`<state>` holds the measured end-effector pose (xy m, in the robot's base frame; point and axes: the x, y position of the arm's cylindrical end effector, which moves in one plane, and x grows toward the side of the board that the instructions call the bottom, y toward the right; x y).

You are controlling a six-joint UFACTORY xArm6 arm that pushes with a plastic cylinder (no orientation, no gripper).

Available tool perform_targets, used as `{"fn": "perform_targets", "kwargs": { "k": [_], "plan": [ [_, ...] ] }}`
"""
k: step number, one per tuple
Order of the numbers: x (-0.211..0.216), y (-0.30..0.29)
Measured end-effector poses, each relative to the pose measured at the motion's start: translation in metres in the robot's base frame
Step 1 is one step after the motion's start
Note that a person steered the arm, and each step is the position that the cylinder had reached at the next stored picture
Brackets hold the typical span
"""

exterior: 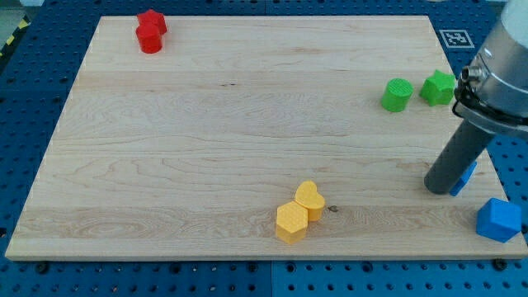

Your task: Slide the blue cube and blue triangle to the green circle

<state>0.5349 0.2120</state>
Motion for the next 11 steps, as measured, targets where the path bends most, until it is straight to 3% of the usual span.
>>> {"fn": "perform_targets", "kwargs": {
  "k": [2, 4, 7, 11],
  "plan": [
    [0.015, -0.001],
    [0.083, -0.007],
    [0.082, 0.075],
    [0.079, 0.061]
  ]
}}
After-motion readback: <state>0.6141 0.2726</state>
